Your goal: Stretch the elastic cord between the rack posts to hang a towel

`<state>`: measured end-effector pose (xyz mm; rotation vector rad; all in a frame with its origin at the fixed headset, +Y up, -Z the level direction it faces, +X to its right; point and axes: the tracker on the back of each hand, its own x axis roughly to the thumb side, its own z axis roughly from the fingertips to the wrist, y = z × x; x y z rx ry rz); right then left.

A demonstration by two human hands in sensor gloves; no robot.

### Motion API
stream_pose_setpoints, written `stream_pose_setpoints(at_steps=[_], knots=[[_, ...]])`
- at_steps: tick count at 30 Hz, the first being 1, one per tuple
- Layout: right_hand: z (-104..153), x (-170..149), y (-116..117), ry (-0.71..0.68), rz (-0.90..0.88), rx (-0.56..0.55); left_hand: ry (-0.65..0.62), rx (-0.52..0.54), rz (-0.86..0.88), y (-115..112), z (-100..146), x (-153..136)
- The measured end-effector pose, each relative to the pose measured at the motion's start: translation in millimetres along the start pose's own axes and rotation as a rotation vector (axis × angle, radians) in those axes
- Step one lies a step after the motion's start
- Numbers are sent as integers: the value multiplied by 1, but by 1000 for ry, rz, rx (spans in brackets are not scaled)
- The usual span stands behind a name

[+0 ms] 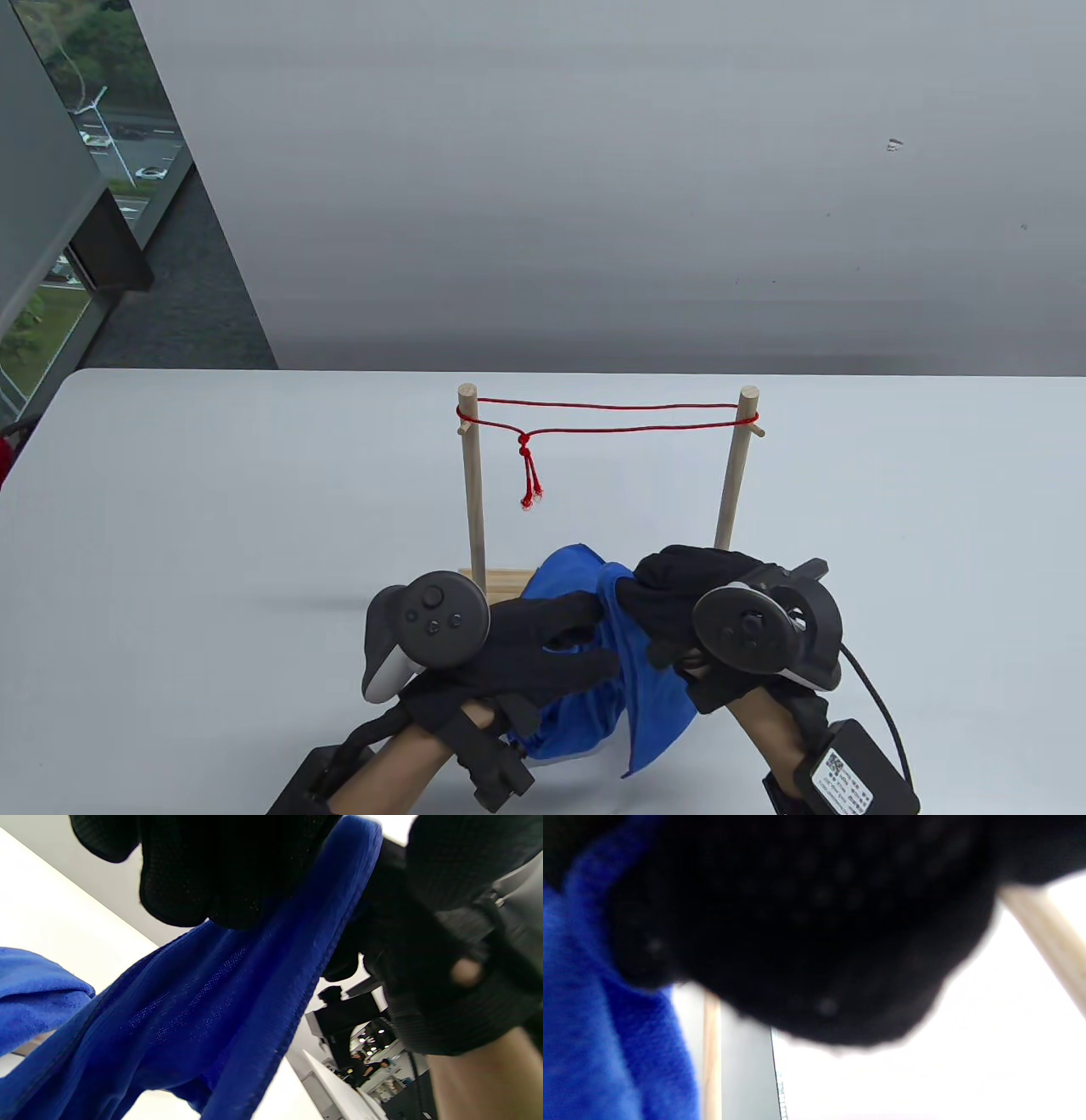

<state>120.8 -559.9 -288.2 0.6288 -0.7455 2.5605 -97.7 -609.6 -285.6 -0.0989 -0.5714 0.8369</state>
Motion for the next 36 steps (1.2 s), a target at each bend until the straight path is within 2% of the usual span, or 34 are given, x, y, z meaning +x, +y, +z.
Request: stream_pose_setpoints(at_steps=[5,8,10,19,28,36], knots=[[-5,3,2,-2,-12,39,27,27,-6,-5,-12,3],[-6,3,1,9,-36,37,60,110,-62,-5,-15,3],[-8,3,-2,10,-32,25,69,126,-104,-4,-16,3],[-18,7,-32,-21,-3,-72,118,170,-303,13,-7,0],[-25,11,-56,-33,23,-135,177,141,-433,26,3,-3],[-31,14,-82,-17,21,-232,231,49,-506,17,8,-16]])
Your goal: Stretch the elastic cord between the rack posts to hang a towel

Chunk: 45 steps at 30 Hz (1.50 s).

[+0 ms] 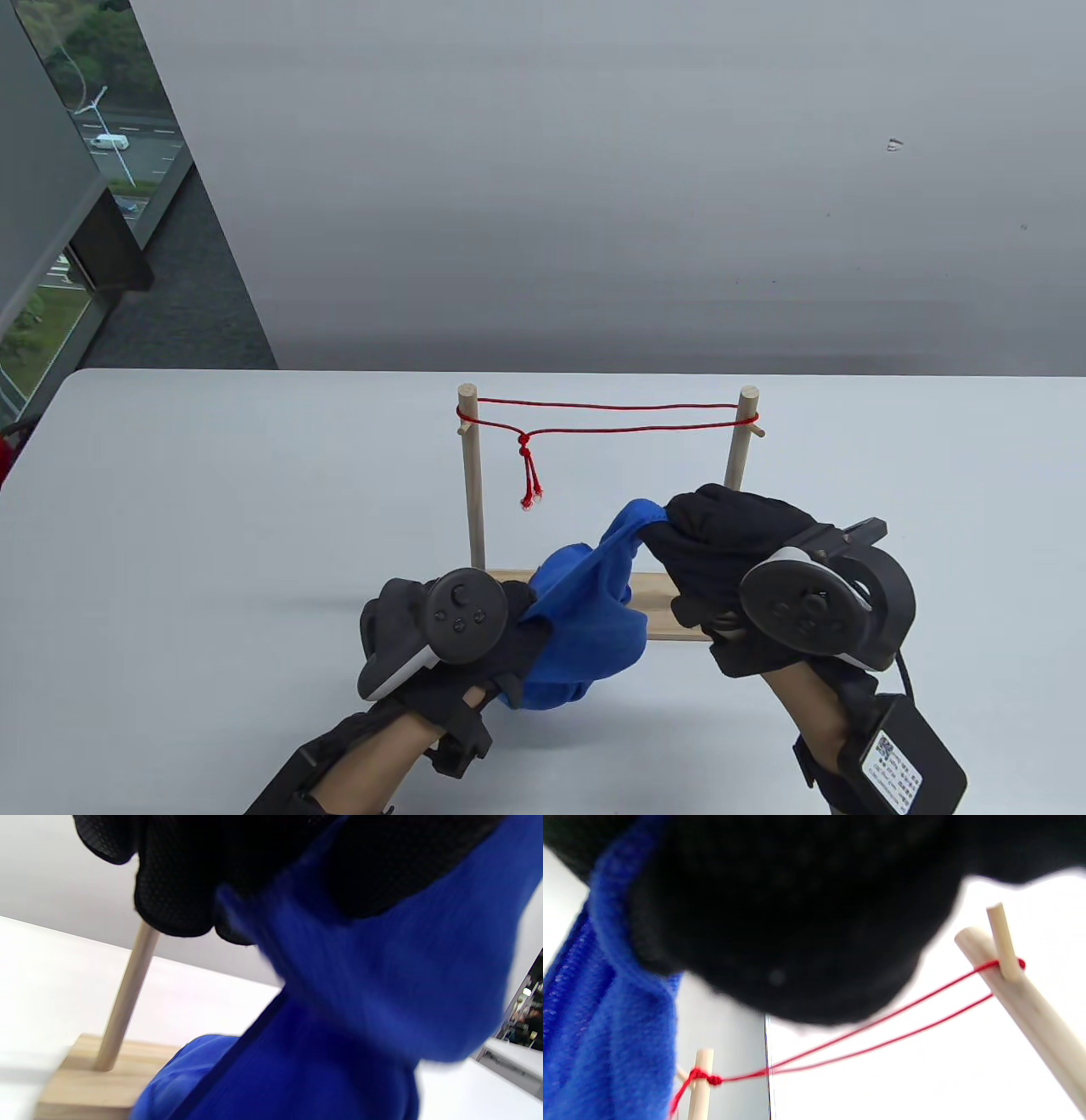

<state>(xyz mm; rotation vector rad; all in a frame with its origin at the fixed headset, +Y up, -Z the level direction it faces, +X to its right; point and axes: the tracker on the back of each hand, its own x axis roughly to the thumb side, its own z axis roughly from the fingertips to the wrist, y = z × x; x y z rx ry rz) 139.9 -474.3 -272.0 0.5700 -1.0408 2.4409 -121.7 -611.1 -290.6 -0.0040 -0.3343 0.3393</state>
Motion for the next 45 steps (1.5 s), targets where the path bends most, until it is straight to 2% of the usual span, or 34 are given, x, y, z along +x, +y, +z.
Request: stream_pose_setpoints(at_steps=[4,7,13,19,22,25,30,37,45], knots=[[-4,0,-12,-10,40,-15,29,2,17,-3,3,-7],[-4,-5,-19,-6,72,-19,42,24,13,7,6,-15],[2,-24,-31,-3,120,45,54,171,-68,46,14,-26],[4,-37,-38,10,148,132,40,334,-178,83,14,-22],[2,-42,-41,36,61,176,20,411,-212,100,13,-16],[0,-47,-44,48,4,166,7,464,-222,113,13,-11],[-2,-62,-50,113,-206,122,-8,564,-272,134,15,-2],[-12,-67,-59,122,-281,108,-20,689,-310,158,17,11],[-25,-61,-73,87,-271,49,-35,773,-341,183,17,23]])
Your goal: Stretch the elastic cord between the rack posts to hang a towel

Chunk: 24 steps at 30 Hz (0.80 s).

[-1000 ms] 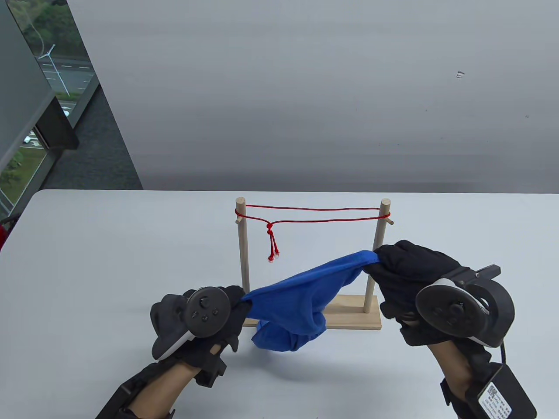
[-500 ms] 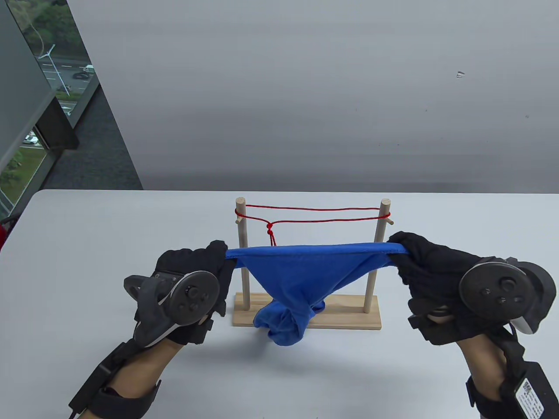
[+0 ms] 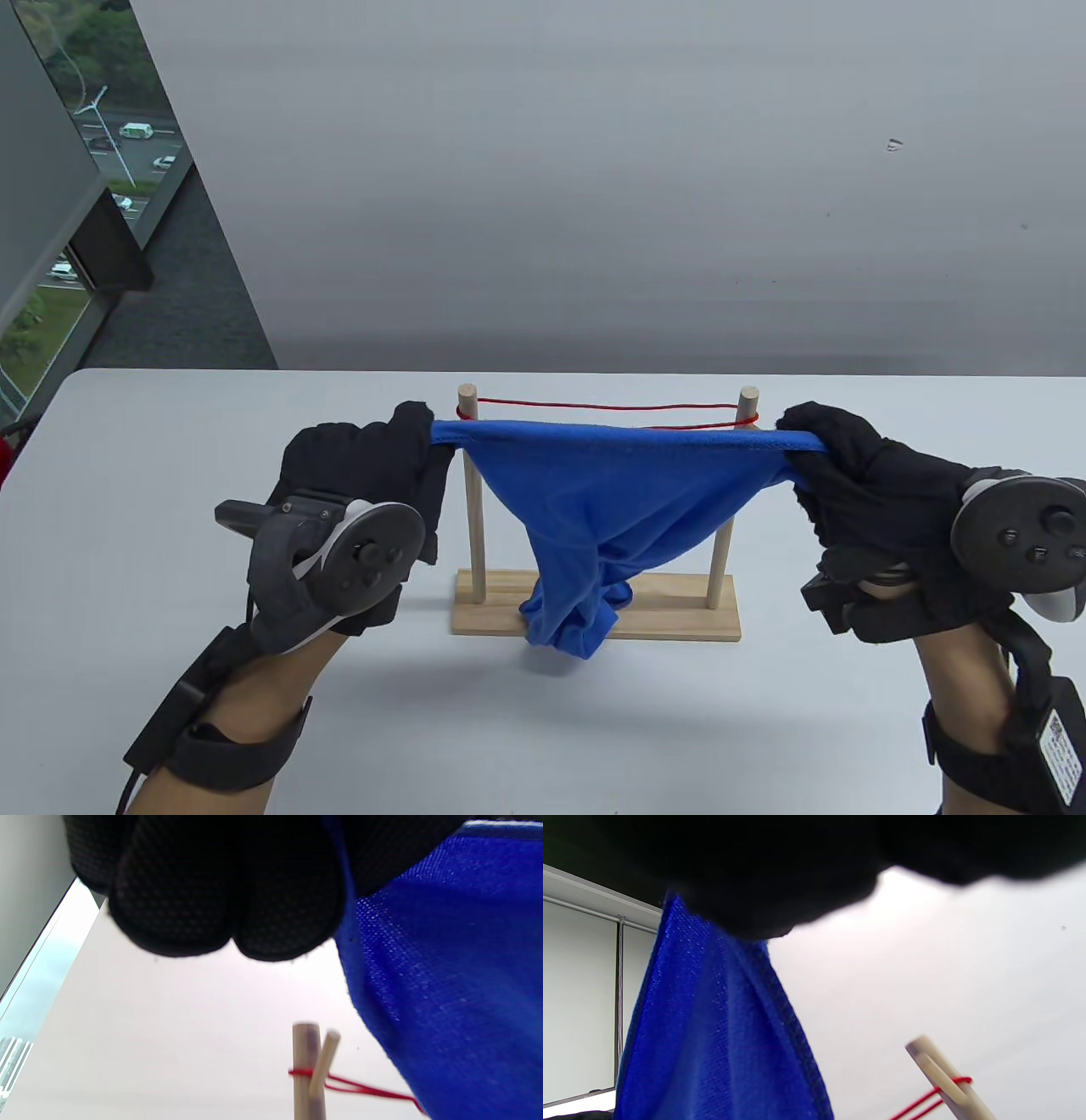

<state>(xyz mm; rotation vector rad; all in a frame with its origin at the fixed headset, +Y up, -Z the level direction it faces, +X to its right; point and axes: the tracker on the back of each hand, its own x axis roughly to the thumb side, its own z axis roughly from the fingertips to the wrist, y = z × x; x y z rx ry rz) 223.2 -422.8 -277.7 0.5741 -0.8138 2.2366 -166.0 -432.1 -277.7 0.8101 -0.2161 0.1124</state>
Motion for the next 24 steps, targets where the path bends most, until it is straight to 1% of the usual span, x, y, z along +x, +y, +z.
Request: stream_pose_setpoints(at_steps=[7,10,15,19,24], knots=[[-11,12,-13,-30,-7,-55,-5,57,1,16,-16,2],[-22,22,-20,-57,-24,-101,-10,88,-10,23,-25,4],[-40,29,-26,-77,-31,-136,-9,118,-6,30,-41,7],[-56,23,-19,-64,-84,-122,-10,106,-20,25,-54,11],[-70,12,-7,-47,-88,-95,-8,73,-43,8,-68,10]])
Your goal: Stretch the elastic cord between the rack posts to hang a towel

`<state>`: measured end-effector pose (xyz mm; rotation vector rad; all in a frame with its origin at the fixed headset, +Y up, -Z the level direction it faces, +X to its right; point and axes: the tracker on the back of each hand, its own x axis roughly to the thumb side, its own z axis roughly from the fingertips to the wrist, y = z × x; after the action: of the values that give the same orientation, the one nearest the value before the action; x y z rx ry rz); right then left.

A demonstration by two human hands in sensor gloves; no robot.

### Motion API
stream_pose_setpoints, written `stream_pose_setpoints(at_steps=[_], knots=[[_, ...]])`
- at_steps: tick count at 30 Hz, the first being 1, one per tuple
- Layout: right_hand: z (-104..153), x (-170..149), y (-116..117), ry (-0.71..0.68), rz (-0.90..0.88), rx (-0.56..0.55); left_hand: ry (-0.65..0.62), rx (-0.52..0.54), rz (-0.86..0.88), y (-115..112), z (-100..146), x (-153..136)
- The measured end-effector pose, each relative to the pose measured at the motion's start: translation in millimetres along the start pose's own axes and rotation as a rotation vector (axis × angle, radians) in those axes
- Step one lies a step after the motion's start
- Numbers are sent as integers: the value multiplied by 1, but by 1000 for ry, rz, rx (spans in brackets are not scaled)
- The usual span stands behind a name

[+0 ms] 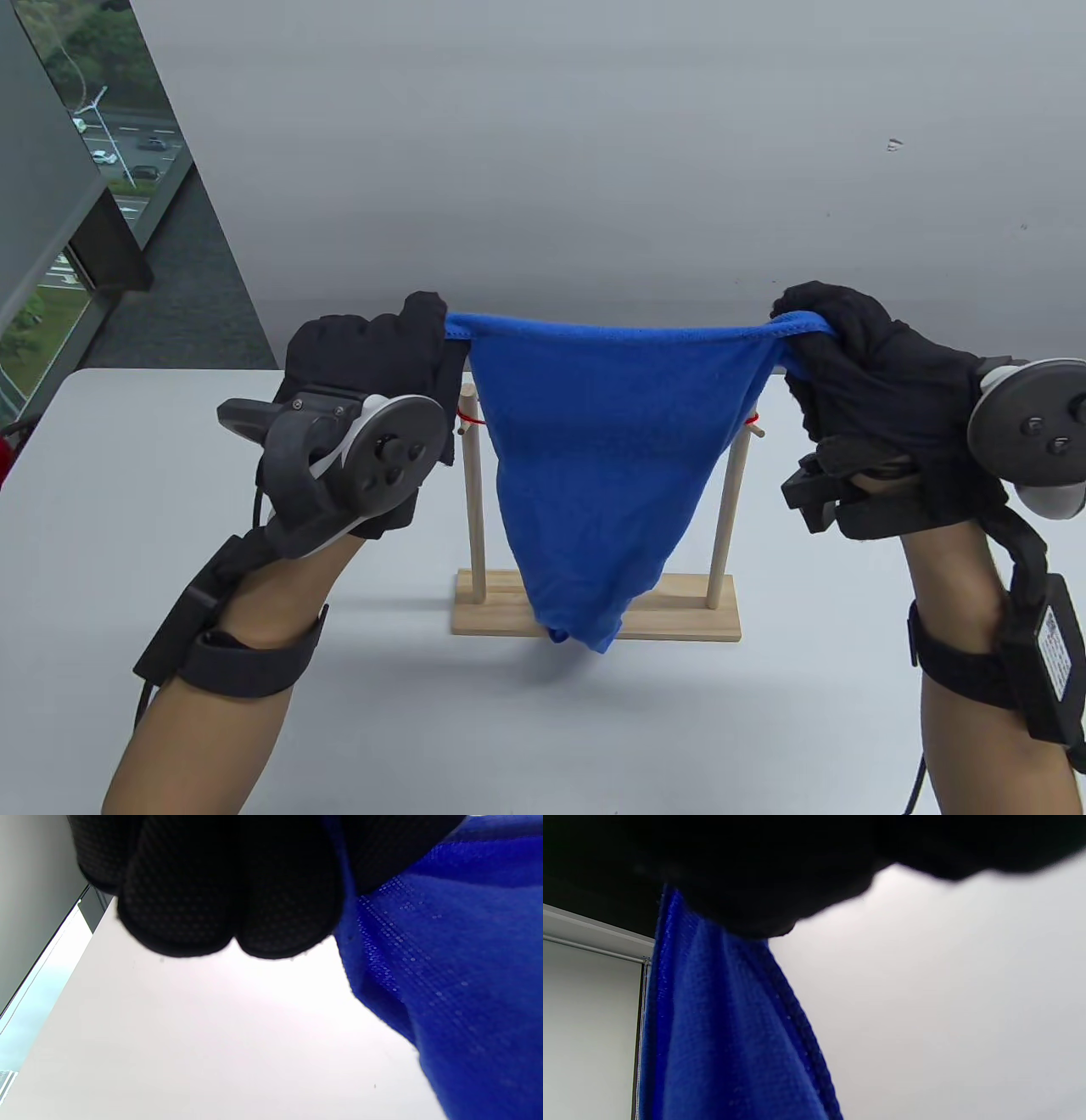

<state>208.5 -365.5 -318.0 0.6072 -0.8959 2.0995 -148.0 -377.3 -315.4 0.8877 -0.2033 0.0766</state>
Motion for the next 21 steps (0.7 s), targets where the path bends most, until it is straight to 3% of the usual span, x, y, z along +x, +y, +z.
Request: stream_pose_setpoints(at_steps=[9,21], knots=[[-18,-34,15,61,-31,54,22,-66,20,-31,-20,-8],[-39,-82,32,143,-21,170,56,-246,224,-86,-41,-35]])
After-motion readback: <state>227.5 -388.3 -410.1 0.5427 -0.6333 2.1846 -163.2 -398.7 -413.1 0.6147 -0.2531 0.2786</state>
